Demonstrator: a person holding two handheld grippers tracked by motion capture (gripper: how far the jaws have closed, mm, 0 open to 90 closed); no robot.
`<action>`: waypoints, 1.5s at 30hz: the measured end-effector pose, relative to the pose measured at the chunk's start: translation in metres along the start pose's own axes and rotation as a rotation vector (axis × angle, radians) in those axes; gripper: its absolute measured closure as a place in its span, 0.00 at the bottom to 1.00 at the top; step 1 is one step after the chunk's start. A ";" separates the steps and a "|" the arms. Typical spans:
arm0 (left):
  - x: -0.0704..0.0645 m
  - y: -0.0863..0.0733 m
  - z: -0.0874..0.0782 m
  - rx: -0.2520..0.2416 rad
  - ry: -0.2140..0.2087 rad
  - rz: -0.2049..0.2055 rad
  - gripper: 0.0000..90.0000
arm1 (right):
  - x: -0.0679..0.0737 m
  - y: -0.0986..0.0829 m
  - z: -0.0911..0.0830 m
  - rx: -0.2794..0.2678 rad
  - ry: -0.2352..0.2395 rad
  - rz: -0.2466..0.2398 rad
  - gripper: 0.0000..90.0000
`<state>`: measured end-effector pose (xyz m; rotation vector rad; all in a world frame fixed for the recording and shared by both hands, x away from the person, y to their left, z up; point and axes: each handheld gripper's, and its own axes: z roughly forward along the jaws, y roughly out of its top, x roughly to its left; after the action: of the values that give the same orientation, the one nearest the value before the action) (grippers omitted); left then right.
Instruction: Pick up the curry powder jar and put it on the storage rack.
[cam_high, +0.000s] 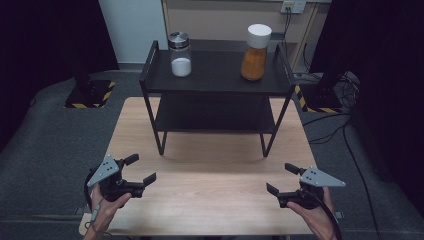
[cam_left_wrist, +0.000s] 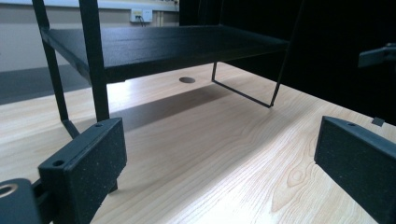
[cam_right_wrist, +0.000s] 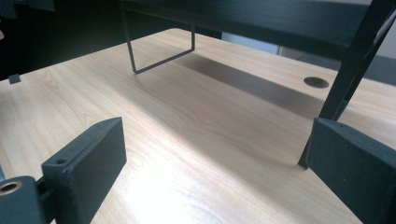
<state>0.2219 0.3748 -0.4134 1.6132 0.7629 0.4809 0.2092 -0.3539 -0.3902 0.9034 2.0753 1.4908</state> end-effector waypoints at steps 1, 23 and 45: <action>0.000 0.000 0.000 0.000 -0.002 0.003 0.01 | 0.000 -0.002 -0.001 -0.002 -0.001 0.005 0.06; -0.003 -0.003 -0.003 -0.057 0.002 0.018 0.01 | 0.008 -0.033 -0.026 -0.067 -0.063 0.094 0.03; -0.001 -0.006 -0.005 -0.091 0.057 0.012 0.01 | 0.009 -0.036 -0.026 -0.094 -0.160 0.047 0.03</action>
<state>0.2164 0.3775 -0.4187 1.5255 0.7638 0.5643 0.1759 -0.3723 -0.4157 1.0070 1.8674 1.4755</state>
